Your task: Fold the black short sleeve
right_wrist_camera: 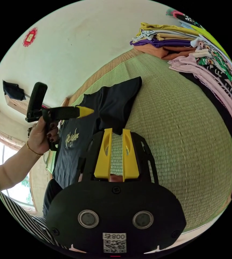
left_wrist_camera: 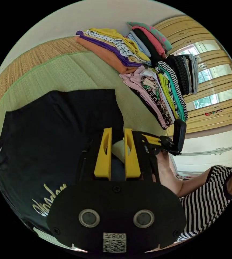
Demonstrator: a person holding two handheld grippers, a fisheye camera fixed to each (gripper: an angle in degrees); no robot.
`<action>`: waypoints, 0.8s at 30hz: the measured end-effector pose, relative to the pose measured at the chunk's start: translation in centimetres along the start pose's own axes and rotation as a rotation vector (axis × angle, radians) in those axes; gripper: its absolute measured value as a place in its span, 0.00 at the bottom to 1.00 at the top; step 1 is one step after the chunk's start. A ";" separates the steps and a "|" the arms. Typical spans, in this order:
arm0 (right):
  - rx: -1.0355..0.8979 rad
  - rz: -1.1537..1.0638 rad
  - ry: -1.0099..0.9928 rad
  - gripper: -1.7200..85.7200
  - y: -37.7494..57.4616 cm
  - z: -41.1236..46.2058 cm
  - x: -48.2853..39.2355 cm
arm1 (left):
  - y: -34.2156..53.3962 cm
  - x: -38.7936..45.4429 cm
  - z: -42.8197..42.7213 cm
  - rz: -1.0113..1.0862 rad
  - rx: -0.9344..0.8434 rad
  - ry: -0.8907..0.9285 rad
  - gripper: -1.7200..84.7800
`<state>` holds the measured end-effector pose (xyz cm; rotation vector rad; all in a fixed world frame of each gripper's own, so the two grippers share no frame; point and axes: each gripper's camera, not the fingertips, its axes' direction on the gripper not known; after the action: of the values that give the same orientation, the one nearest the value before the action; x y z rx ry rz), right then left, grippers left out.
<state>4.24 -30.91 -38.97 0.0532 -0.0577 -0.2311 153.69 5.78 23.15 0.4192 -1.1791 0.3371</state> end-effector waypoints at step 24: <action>-0.023 -0.006 -0.076 0.06 -0.7 7.7 0.8 | -28.1 9.9 2.7 0.176 -0.118 -0.359 0.05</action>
<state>4.41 -32.10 -31.31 0.0215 -0.1309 -0.2394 168.05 -19.75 29.40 0.2786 -1.5837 0.3507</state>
